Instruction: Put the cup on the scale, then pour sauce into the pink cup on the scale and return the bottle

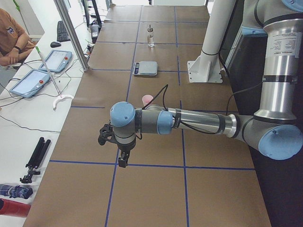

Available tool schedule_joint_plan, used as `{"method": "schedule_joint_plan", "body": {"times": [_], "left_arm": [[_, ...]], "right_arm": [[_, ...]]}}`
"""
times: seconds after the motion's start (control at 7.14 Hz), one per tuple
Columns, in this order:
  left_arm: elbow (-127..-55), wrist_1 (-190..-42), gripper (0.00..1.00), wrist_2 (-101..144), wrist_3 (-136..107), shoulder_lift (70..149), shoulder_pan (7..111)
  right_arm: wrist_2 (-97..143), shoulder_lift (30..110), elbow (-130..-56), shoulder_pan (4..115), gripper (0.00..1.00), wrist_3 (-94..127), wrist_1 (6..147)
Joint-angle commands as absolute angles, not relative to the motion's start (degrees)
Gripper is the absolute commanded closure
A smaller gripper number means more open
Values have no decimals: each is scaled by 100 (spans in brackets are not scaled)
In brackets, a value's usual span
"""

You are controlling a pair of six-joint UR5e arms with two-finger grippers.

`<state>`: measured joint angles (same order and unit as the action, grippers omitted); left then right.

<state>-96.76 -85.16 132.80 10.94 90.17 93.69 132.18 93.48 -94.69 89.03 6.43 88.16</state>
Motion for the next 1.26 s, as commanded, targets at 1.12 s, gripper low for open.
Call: {"method": "schedule_joint_plan", "body": {"times": [1.12], "left_arm": [[-11009, -8508, 0, 14106, 1028, 9545, 8642]], "right_arm": [[13341, 9290, -9545, 8895, 0, 668, 8763]]}}
